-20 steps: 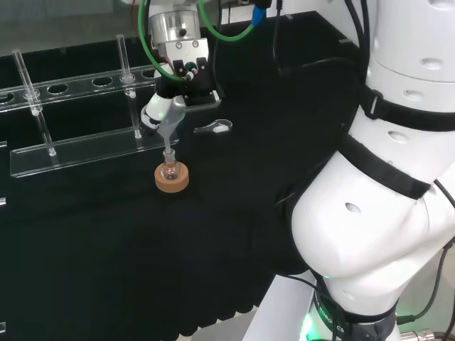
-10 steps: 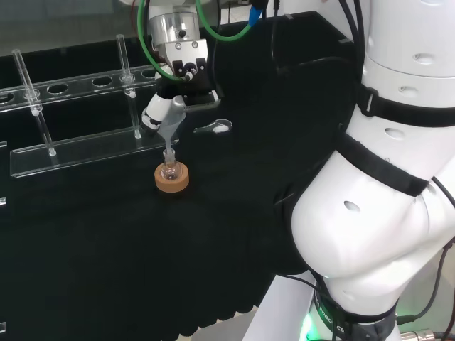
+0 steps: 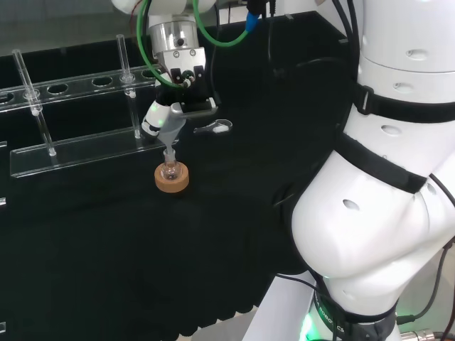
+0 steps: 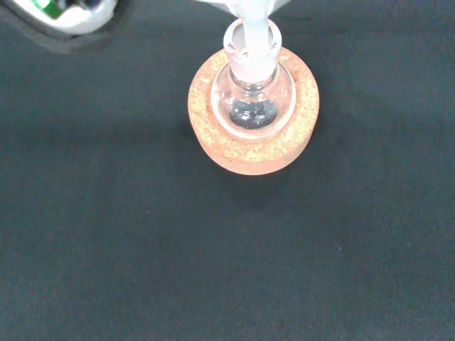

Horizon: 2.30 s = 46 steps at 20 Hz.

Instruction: Place the funnel on the round-bottom flask.

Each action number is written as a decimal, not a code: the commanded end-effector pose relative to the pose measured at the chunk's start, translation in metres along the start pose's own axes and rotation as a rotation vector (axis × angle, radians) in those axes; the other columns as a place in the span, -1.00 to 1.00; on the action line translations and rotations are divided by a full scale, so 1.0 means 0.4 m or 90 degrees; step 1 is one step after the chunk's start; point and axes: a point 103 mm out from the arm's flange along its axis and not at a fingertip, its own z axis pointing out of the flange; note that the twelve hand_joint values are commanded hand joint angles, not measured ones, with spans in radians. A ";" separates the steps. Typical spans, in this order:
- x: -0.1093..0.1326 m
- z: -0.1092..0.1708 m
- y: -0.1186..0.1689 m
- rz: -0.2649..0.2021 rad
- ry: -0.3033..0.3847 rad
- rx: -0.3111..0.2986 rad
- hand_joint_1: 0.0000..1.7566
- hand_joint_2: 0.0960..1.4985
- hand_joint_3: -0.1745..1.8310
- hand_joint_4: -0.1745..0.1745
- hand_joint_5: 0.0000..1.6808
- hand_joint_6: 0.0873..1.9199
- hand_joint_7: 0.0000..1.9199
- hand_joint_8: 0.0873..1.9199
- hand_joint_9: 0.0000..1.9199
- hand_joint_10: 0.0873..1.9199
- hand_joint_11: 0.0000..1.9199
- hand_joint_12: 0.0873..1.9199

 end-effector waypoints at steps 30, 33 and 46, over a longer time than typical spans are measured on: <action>-0.001 0.030 0.021 0.005 -0.004 0.020 -0.08 -0.11 -0.25 -0.34 -0.36 -0.38 -0.35 -0.28 -0.08 -0.54 -0.46 0.38; 0.000 0.031 0.021 -0.001 -0.004 0.021 -0.08 -0.11 -0.25 -0.34 -0.36 -0.38 -0.35 -0.28 -0.08 -0.54 -0.46 0.38; 0.006 0.035 0.018 -0.007 -0.019 0.024 -0.08 -0.11 -0.25 -0.34 -0.37 -0.38 -0.36 -0.28 -0.09 -0.54 -0.46 0.38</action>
